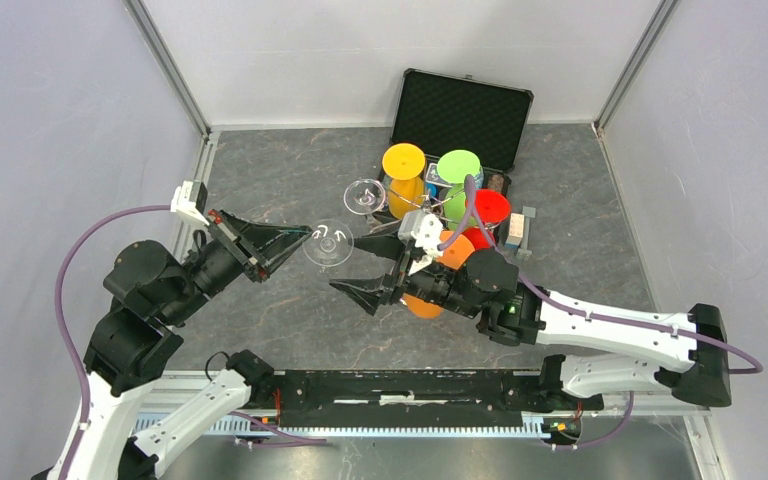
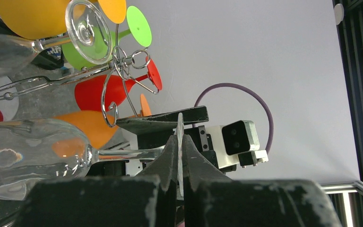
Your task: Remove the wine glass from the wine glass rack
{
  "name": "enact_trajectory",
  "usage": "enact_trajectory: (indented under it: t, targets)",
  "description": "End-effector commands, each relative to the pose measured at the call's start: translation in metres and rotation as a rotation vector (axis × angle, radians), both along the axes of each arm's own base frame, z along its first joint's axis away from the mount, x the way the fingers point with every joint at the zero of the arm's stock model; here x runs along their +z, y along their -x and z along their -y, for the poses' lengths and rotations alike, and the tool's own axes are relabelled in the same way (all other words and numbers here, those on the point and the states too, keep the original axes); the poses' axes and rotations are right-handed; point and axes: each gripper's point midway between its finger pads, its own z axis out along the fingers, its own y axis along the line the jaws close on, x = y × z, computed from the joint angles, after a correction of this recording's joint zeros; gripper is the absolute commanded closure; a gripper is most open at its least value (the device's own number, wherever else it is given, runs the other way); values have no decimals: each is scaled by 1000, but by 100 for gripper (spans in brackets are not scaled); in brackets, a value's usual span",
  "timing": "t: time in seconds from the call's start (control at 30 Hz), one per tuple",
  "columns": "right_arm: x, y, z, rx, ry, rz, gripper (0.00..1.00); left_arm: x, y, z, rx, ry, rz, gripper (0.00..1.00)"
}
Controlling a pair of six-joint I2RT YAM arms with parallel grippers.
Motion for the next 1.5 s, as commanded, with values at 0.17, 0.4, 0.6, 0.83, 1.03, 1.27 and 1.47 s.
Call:
enact_trajectory:
  t: [0.17,0.4,0.6,0.83,1.03,1.27,1.47]
  targets:
    - [53,6,-2,36,-181,36,24,33,11,-7,0,85,69,98]
    - [56,4,-9,37,-190,45,30,35,14,-9,-2,93,73,98]
    - [56,10,-18,81,-186,77,36,35,15,-9,-3,96,73,98]
    - [63,22,-24,147,-215,131,47,34,16,-9,-8,98,69,98]
    - [70,23,-25,155,-244,150,66,34,17,-10,-5,103,71,98]
    - [71,20,-31,146,-248,141,90,34,19,-11,-9,108,71,98]
    - [76,15,-28,118,-271,126,100,38,20,-13,0,89,106,97]
